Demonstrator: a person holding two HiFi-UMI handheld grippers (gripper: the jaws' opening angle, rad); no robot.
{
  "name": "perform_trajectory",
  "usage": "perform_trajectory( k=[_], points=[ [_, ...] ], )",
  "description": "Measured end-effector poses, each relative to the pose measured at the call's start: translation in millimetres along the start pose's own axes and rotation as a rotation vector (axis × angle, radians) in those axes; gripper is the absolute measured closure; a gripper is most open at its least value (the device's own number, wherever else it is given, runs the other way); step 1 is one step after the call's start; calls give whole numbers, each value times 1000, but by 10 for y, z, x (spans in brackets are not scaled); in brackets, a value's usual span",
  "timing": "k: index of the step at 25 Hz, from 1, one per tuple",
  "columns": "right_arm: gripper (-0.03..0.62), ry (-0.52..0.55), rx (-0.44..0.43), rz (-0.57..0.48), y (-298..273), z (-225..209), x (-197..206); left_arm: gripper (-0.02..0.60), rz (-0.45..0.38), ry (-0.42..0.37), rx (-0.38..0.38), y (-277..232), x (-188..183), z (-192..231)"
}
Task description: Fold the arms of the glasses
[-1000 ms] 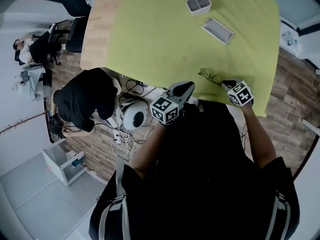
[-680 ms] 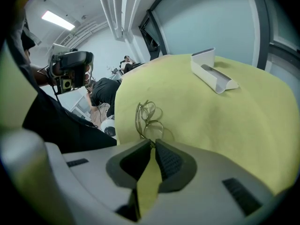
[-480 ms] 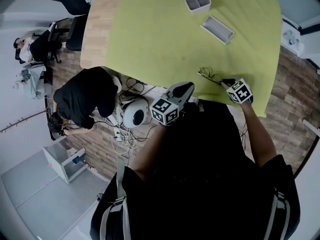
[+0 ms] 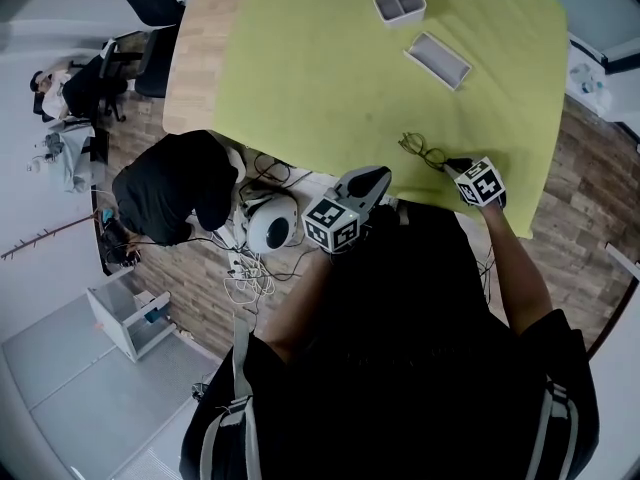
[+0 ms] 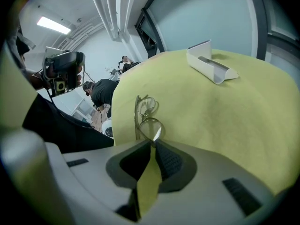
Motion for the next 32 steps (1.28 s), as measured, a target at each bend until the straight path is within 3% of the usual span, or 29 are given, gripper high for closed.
perform_trajectory(
  k=[12, 20, 27, 32],
  points=[
    [541, -2, 7, -39, 6, 68, -5, 549, 0, -10, 7, 76, 1, 17],
    [539, -5, 93, -185, 290, 210, -79, 551, -18, -33, 62, 20, -10, 19],
    [540, -36, 88, -317, 533, 474, -95, 551, -23, -105, 112, 6, -62, -8],
    [546, -53, 83, -388, 674, 694, -115, 549, -42, -124, 99, 54, -88, 38]
  ],
)
Point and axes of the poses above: the fingertips, and each gripper's own axes: y backward along the fingers, z to its left, x out of its underside, the point moved 8 cm from there along y, backward along the fingers, and after that the axes turned 9 degrees about -y, right-handed, at the moved point
